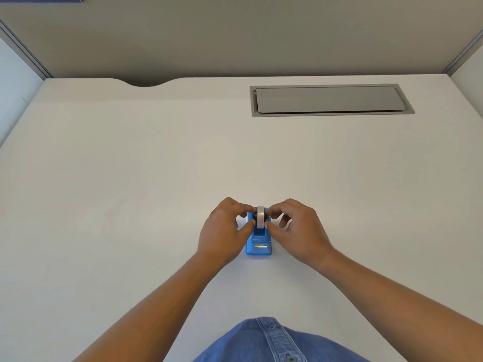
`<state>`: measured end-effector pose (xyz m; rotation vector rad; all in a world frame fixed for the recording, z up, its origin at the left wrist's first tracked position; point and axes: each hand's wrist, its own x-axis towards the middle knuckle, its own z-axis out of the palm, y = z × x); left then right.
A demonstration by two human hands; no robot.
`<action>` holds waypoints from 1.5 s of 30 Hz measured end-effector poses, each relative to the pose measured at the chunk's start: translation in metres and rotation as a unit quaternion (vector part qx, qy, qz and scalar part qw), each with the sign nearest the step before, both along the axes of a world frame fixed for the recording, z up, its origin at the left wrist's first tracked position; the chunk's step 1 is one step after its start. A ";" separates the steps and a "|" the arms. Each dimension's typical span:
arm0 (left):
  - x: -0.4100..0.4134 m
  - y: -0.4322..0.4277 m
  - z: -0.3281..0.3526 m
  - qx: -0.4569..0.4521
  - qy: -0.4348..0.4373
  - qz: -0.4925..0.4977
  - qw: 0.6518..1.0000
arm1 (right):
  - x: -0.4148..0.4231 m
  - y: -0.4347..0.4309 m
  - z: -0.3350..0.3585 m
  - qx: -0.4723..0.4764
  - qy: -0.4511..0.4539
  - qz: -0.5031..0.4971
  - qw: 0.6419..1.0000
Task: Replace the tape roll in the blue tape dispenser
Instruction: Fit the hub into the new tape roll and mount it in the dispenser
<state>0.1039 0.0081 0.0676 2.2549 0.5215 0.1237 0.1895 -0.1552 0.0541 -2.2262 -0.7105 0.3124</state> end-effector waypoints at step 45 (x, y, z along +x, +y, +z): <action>-0.017 0.011 -0.010 0.047 0.097 -0.165 0.980 | 0.002 0.009 0.014 -0.110 -0.043 0.055 0.992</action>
